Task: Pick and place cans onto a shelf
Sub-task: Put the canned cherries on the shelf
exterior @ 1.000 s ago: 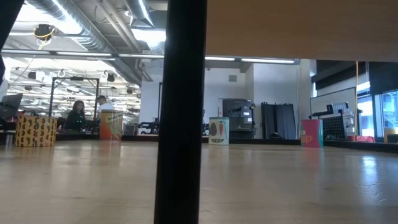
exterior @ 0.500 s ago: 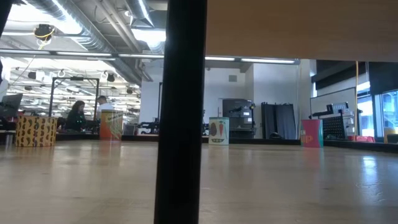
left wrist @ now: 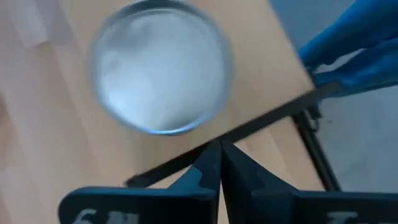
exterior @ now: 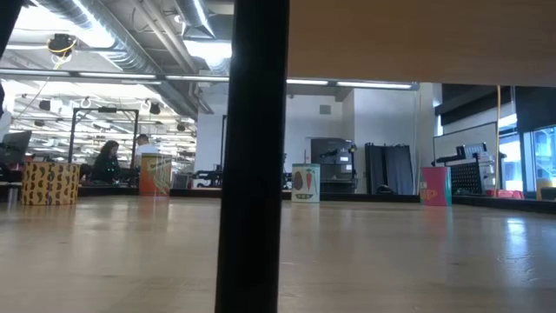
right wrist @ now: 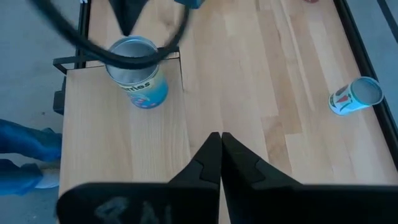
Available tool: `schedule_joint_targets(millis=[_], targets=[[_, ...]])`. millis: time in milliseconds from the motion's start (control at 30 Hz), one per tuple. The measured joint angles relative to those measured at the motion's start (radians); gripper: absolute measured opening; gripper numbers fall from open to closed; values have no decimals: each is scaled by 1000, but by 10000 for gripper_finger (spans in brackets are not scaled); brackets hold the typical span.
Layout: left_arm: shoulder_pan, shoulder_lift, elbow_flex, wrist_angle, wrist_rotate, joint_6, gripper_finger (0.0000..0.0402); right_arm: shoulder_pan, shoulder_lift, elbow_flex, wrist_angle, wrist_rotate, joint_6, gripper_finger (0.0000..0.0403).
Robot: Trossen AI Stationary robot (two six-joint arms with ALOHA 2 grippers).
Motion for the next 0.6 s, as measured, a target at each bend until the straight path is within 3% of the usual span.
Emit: schedule_joint_targets(millis=[267, 600], targets=[[26, 5, -56, 51, -21, -69, 0, 0, 0, 0, -2, -27, -1, 6], [26, 4, -68, 243, -21, -79, 0, 0, 0, 0, -3, -27, -24, 6]])
